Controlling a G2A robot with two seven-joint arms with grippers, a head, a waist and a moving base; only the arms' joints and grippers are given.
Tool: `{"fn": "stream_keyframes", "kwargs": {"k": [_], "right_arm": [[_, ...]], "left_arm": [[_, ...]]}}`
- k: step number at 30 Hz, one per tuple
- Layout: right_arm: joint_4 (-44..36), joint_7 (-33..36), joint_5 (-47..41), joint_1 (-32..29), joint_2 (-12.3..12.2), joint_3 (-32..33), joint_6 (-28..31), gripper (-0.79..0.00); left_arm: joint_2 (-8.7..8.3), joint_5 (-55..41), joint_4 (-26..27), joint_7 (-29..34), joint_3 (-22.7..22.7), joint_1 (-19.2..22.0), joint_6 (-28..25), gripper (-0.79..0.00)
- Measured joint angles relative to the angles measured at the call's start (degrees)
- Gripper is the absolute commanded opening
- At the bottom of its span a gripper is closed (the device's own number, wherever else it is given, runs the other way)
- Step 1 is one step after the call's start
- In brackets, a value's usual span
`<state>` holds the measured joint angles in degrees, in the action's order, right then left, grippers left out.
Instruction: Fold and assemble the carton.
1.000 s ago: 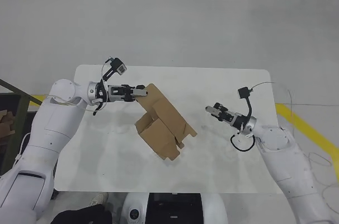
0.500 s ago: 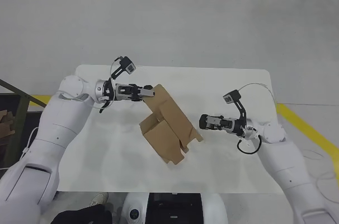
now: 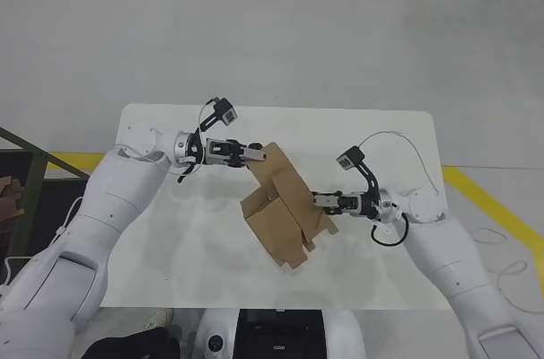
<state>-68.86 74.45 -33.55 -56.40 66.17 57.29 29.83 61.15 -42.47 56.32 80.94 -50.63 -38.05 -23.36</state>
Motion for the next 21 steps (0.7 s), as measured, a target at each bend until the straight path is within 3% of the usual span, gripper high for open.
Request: {"fn": "stream_keyframes", "kwargs": {"k": [2,11,13,19,20,21], "right_arm": [[0.0,0.3,-0.4,0.2,0.0,-0.4,-0.3,-0.625],[1.4,1.0,-1.0,1.4,0.2,-2.3,-1.0,-0.711],[1.7,1.1,-1.0,1.8,0.3,-2.8,-1.1,-0.776],[2.5,1.3,-1.6,2.6,0.6,-4.0,-1.4,-0.785],[2.6,1.4,-1.7,2.7,0.7,-4.2,-1.4,-0.785],[2.7,1.4,-1.8,2.8,0.7,-4.4,-1.4,-0.785]], "left_arm": [[0.02,0.1,-0.3,0.0,0.1,0.0,0.0,-0.785],[-0.22,1.1,-1.0,0.1,0.2,0.1,0.1,-0.785],[-0.35,1.6,-1.1,0.2,0.1,0.2,0.2,-0.785],[-0.79,2.3,-1.3,0.5,0.1,0.3,0.5,-0.785],[-0.85,2.3,-1.3,0.7,0.1,0.3,0.6,-0.742],[-0.91,2.3,-1.3,0.8,0.1,0.4,0.8,-0.222]]}}
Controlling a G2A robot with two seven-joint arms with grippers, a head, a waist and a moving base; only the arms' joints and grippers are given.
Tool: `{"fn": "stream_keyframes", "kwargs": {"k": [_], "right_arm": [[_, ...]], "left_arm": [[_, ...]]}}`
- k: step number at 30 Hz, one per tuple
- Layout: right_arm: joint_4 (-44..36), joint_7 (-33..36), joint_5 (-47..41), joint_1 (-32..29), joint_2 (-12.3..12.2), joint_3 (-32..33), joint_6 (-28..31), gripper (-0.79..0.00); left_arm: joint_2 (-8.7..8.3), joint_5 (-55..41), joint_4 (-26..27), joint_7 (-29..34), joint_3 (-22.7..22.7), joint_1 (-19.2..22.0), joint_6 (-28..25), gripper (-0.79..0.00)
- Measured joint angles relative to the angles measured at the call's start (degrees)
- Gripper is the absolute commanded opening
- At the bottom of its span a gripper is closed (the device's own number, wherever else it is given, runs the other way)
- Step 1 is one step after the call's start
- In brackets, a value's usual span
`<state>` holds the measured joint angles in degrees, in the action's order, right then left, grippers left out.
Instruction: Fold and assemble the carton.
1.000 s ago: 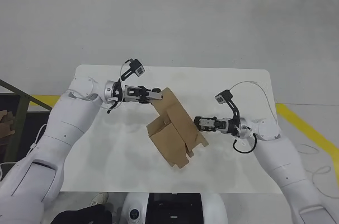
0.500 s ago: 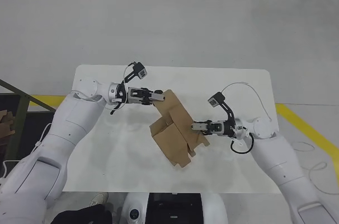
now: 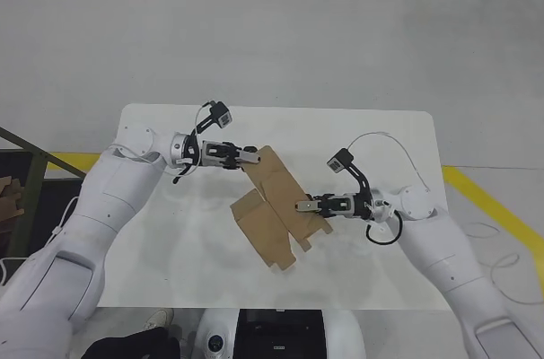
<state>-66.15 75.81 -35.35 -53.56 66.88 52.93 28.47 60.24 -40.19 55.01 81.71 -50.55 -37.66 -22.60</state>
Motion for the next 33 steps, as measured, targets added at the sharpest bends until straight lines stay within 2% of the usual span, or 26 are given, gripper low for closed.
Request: {"fn": "stream_keyframes", "kwargs": {"k": [1,12,18,23,28,33], "right_arm": [[0.2,0.0,-0.2,0.2,0.1,-0.2,0.0,-0.785],[3.4,-0.7,-1.8,1.6,0.7,-1.0,-0.1,-0.785],[2.7,-10.1,-2.5,-0.3,0.4,2.1,-1.7,-0.785],[-2.2,-19.6,2.2,-3.4,-0.5,5.4,-3.8,-0.785],[-10.6,-29.1,8.9,-7.8,-1.4,8.3,-7.0,-0.785],[-17.3,-35.8,11.9,-11.5,-1.7,9.8,-10.3,-0.785]], "left_arm": [[-0.08,-0.1,0.0,0.1,-0.1,0.1,0.1,0.000],[-1.56,-0.3,1.2,-1.9,-4.0,1.0,-1.9,0.000],[-3.14,3.7,-0.2,-4.3,-6.8,-0.1,-4.3,0.000],[-3.72,4.3,-0.3,-4.9,-7.9,-1.7,-4.8,0.000],[-3.37,2.4,1.3,-7.4,-8.3,-3.6,-5.2,0.000],[-2.49,2.3,3.6,-12.1,-6.9,-5.6,-4.5,0.000]]}}
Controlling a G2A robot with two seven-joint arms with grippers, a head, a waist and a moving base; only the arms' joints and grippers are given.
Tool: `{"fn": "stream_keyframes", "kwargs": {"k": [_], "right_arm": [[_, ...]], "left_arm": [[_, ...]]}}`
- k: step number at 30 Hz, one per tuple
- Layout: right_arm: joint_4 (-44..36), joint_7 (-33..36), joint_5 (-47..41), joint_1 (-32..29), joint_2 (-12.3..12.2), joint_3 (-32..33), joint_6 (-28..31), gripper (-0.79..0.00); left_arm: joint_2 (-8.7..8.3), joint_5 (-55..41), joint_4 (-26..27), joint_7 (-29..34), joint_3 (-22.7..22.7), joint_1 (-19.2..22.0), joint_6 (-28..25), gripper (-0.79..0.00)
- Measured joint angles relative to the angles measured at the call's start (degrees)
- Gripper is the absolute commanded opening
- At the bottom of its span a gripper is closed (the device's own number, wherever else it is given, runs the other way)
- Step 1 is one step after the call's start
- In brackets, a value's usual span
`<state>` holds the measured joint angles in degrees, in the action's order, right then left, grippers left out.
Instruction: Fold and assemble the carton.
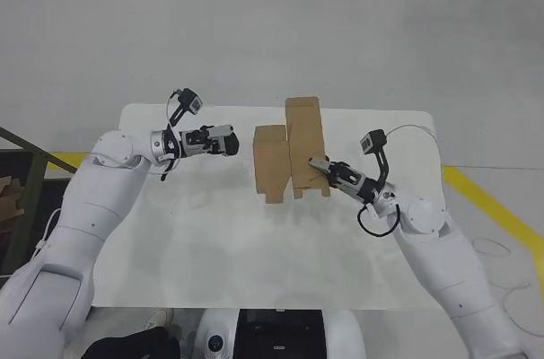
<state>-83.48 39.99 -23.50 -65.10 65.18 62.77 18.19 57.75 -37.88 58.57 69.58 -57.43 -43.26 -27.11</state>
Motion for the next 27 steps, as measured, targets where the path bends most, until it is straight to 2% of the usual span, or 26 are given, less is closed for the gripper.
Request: {"fn": "stream_keyframes", "kwargs": {"k": [4,17,19,22,27], "right_arm": [[-1.4,-2.0,-0.1,-1.0,0.1,0.2,-1.1,-0.785],[-1.3,-1.9,-0.1,-1.0,0.1,0.2,-1.0,-0.785],[-1.2,-2.1,0.1,-1.1,0.1,0.3,-1.2,-0.785],[-2.1,-8.0,3.0,-2.2,0.3,0.7,-2.7,-0.785],[-3.4,-16.3,1.1,-3.8,0.9,0.3,-6.1,-0.785]], "left_arm": [[0.72,1.2,1.4,-3.3,1.7,-0.8,2.5,0.000],[0.73,1.1,1.5,-3.5,1.7,-0.9,2.6,0.000],[0.75,1.6,2.3,-6.4,1.2,-1.7,3.8,0.000],[0.78,3.5,4.2,-11.9,0.9,-3.2,5.0,0.000],[1.07,5.7,7.1,-17.4,1.2,-5.7,6.5,0.000]]}}
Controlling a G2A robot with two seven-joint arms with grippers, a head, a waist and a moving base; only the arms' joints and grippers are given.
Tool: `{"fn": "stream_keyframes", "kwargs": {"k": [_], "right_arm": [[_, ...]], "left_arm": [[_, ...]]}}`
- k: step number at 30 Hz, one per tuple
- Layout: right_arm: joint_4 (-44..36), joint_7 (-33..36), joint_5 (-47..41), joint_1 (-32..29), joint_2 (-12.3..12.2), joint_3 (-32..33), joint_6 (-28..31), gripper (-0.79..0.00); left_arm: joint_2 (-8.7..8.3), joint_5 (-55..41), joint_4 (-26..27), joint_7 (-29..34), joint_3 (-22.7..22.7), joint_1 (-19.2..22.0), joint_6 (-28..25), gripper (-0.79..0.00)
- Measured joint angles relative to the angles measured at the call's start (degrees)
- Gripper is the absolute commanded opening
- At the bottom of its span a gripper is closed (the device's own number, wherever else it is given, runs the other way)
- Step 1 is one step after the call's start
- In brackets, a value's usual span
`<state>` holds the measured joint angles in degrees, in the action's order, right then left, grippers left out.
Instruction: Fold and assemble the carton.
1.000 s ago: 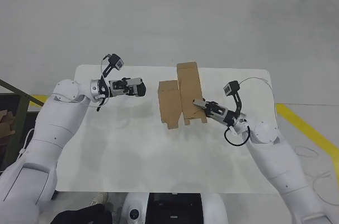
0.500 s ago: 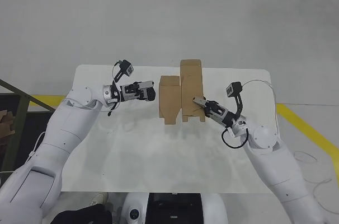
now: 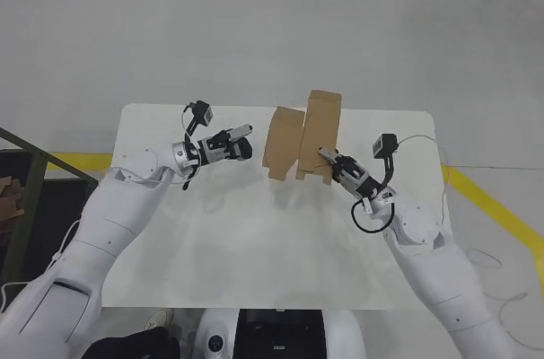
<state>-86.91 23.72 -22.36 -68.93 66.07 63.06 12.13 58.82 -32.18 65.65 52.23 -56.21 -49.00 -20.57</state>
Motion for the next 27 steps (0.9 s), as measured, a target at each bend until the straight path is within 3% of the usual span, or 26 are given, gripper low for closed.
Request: {"fn": "stream_keyframes", "kwargs": {"k": [7,15,16,18,21,27], "right_arm": [[-4.6,-10.6,3.9,-2.3,0.9,-1.6,-4.4,-0.785],[-7.4,-17.2,3.2,-4.7,1.8,-1.9,-5.9,-0.785],[-7.5,-17.8,3.3,-5.0,1.8,-1.8,-6.1,-0.785],[-7.6,-18.4,3.6,-5.3,1.9,-1.6,-6.5,-0.785],[-7.8,-19.3,4.3,-5.8,2.1,-1.4,-7.1,-0.785],[-7.8,-20.4,4.8,-6.3,2.5,-1.3,-7.7,-0.785]], "left_arm": [[1.19,0.8,1.7,-4.1,1.7,-1.0,1.1,0.000],[3.42,0.9,-0.9,-7.3,4.9,0.7,0.1,0.000],[3.74,0.9,-1.1,-7.8,5.2,0.9,-0.3,-0.080],[4.16,0.9,-1.6,-8.2,5.6,1.2,-0.6,-0.403],[4.81,0.6,-2.7,-8.4,6.1,1.8,-1.2,-0.499],[6.16,-0.1,-4.6,-7.7,7.1,3.2,-1.7,-0.548]]}}
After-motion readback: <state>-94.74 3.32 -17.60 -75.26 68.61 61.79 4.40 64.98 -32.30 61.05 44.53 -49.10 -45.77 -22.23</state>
